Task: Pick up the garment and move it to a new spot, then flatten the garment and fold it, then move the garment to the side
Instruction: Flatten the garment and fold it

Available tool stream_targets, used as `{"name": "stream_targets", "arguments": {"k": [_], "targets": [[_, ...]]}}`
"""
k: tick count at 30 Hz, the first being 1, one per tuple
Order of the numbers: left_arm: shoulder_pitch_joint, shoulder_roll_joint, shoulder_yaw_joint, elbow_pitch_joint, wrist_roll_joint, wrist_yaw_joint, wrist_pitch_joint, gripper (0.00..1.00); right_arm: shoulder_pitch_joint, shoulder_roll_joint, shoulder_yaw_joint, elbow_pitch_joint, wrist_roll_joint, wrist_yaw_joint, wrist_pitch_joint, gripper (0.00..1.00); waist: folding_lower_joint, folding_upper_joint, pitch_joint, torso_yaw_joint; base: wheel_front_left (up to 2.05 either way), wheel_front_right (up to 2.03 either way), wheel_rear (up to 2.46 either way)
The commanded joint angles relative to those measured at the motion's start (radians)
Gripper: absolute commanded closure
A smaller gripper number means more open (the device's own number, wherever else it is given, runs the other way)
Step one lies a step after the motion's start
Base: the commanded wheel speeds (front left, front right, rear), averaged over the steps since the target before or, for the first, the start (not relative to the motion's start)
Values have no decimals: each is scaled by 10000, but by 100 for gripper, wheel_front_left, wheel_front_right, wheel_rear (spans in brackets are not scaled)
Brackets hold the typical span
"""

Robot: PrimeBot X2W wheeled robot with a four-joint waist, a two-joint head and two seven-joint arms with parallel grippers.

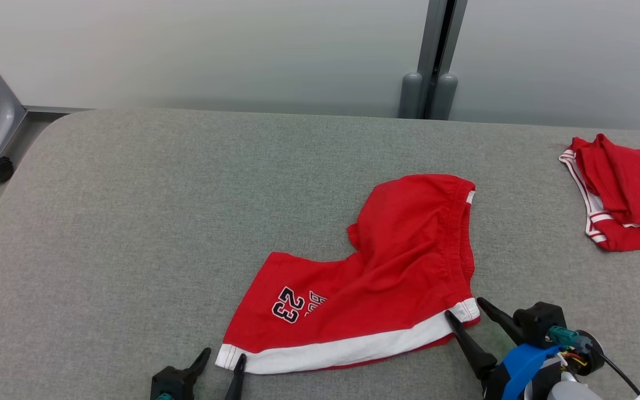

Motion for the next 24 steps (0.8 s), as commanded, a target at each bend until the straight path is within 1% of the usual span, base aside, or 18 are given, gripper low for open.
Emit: {"name": "stream_targets", "arguments": {"k": [1,4,11,12,13,14,15,19,24], "targets": [[-203,53,-142,150,-93,-10,-36,0,-209,-145,140,124,134,1,-92,0,-1,0,27,25,0,0,0],[-338,28,-298,315,-164,-11,-28,0,-314,-186,335,273,260,1,-152,0,-1,0,36,45,0,0,0],[-604,5,-703,706,-331,-11,-10,0,-504,-198,552,496,68,1,-256,0,-1,0,-15,0,0,0,0],[-605,3,-801,854,-362,-11,-7,16,-535,-170,575,536,36,1,-257,4,-1,0,-29,-21,0,0,0],[-635,6,-905,996,-385,-11,12,55,-576,-128,595,578,7,1,-258,40,-1,0,-43,-39,0,0,0],[-690,3,-982,1113,-433,-11,13,80,-612,-74,609,620,-45,1,-260,78,-1,0,-55,-50,0,0,0],[-735,7,-1051,1191,-432,-11,11,100,-631,-36,631,670,-75,1,-247,100,-1,0,-68,-60,0,0,0],[-949,33,-1122,1205,-469,-11,-2,100,-615,1,568,664,-196,-1,-294,100,-1,0,-127,-61,0,0,0],[-750,136,-905,512,-396,84,-20,100,-232,47,246,260,-416,1,-375,100,-1,0,-246,-59,0,0,0]]}}
